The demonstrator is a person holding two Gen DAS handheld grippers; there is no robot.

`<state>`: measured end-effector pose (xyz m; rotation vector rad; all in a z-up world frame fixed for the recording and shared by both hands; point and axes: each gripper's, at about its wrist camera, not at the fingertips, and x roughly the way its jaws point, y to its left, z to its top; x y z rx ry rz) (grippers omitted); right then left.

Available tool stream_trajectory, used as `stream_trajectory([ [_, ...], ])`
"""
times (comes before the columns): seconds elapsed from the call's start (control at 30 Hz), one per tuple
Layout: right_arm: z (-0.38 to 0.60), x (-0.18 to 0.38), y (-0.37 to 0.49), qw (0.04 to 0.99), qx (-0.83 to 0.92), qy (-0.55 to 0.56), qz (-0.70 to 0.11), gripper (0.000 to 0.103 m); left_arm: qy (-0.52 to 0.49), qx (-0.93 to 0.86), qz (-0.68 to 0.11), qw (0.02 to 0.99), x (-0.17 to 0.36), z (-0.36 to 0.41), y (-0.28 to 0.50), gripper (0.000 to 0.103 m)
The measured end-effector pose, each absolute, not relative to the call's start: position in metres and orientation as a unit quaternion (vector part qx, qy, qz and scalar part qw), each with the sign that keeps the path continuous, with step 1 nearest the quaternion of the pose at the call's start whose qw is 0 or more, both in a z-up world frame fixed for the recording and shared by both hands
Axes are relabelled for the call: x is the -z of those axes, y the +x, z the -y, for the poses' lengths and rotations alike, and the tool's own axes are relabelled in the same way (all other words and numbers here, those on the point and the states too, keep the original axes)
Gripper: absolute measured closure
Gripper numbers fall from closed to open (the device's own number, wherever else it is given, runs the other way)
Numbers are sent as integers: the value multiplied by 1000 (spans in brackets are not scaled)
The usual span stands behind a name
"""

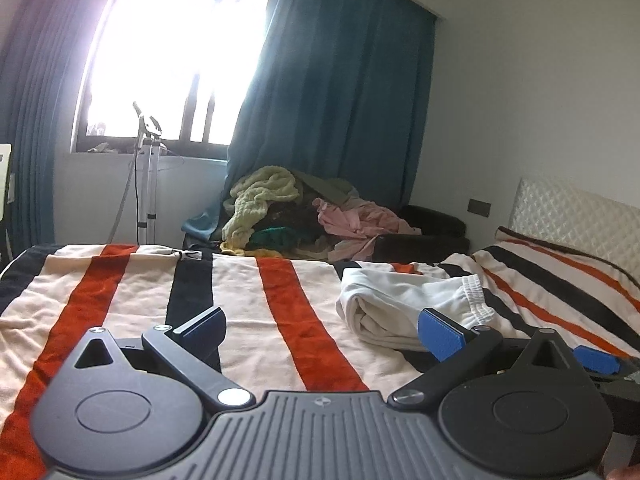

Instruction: Fold clothes

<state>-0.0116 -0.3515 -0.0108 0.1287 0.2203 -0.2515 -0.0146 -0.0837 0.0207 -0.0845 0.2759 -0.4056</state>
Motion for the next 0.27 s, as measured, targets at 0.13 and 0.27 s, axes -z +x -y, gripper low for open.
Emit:
stream_trajectory([
  [0.13, 353, 11, -11, 983, 126, 70, -111, 0, -36, 198, -135, 970, -20, 84, -16, 0],
  [0.27, 354, 12, -11, 983, 127, 73, -113, 0, -28, 199, -134, 970, -20, 86, -18, 0],
])
